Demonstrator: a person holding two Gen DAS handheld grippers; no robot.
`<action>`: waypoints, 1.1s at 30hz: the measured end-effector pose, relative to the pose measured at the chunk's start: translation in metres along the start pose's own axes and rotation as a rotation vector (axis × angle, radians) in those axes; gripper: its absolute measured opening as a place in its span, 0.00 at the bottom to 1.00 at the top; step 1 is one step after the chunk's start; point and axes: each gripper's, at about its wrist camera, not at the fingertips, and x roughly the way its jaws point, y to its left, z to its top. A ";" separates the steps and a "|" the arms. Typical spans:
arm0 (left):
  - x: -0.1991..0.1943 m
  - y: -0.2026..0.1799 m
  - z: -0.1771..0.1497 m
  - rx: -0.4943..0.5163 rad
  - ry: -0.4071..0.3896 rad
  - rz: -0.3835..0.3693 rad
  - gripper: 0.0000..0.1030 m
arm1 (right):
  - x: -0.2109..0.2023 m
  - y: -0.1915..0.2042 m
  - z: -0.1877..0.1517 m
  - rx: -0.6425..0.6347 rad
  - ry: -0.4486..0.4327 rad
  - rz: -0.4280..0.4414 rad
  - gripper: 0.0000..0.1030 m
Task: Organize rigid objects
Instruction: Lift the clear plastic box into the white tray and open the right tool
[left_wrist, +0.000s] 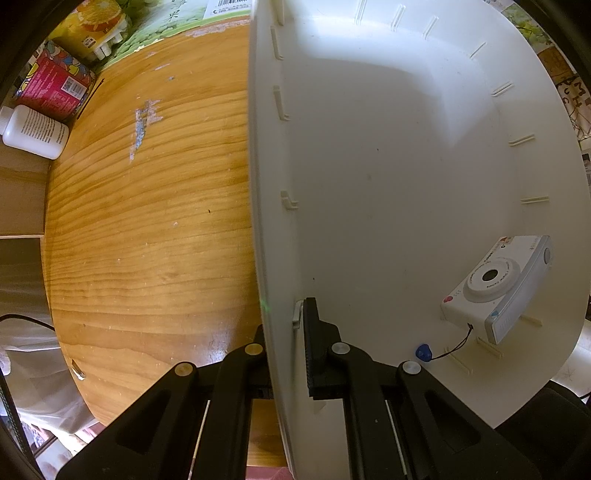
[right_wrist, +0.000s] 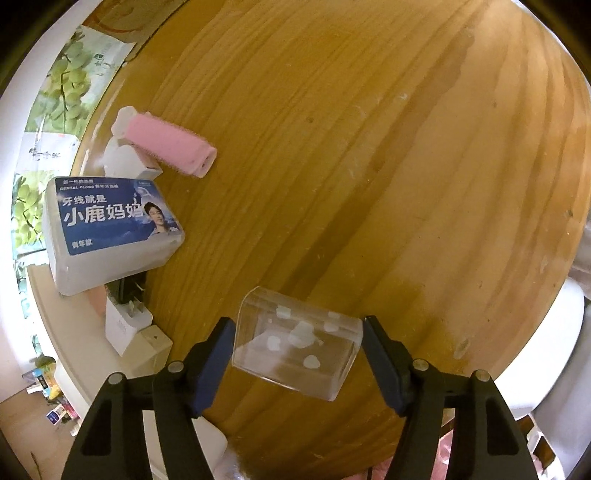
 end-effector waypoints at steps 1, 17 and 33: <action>0.000 0.000 0.000 0.001 0.000 0.001 0.06 | -0.001 0.005 -0.005 -0.002 -0.002 0.006 0.68; 0.000 -0.003 0.003 0.010 0.000 0.011 0.06 | -0.038 0.027 -0.020 -0.133 -0.142 0.082 0.67; 0.001 -0.004 0.003 0.013 -0.003 0.017 0.06 | -0.084 0.095 -0.058 -0.441 -0.223 0.249 0.67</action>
